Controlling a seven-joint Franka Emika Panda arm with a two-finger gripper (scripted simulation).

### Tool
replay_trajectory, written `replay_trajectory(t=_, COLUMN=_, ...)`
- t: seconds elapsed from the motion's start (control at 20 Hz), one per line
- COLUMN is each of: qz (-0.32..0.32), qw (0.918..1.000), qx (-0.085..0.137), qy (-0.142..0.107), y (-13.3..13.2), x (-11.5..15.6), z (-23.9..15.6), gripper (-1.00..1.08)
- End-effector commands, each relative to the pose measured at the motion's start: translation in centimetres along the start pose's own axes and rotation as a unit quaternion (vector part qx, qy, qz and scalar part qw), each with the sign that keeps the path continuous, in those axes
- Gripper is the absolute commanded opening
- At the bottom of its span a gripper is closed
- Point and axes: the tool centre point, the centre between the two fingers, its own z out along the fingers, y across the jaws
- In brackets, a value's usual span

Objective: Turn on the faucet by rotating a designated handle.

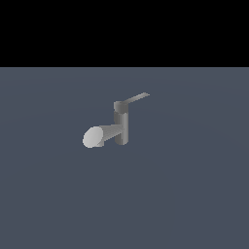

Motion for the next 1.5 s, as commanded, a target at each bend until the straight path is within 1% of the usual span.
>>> replay_trajectory(t=0.0, qz=0.031, qw=0.9995, qx=0.008, qy=-0.004, y=-0.3, x=1.5, z=0.7, gripper=-1.0)
replay_trajectory(t=0.2, qz=0.089, qw=0.9958, qx=0.018, qy=-0.011, y=-0.8, x=4.2, z=2.2, gripper=-1.0)
replay_trajectory(t=0.35, qz=0.133, qw=0.9906, qx=0.024, qy=-0.016, y=-1.1, x=6.3, z=3.5, gripper=-1.0)
replay_trajectory(t=0.55, qz=0.194, qw=0.9804, qx=0.029, qy=-0.022, y=-1.4, x=8.9, z=5.4, gripper=-1.0)
replay_trajectory(t=0.7, qz=0.239, qw=0.9703, qx=0.03, qy=-0.025, y=-1.6, x=10.8, z=7.0, gripper=-1.0)
replay_trajectory(t=0.85, qz=0.284, qw=0.9579, qx=0.029, qy=-0.028, y=-1.7, x=12.7, z=8.7, gripper=-1.0)
replay_trajectory(t=1.05, qz=0.344, qw=0.9382, qx=0.025, qy=-0.029, y=-1.7, x=15.1, z=11.1, gripper=-1.0)
replay_trajectory(t=1.25, qz=0.402, qw=0.9149, qx=0.019, qy=-0.027, y=-1.6, x=17.4, z=13.6, gripper=-1.0)
replay_trajectory(t=1.45, qz=0.459, qw=0.8883, qx=0.011, qy=-0.021, y=-1.4, x=19.5, z=16.3, gripper=-1.0)
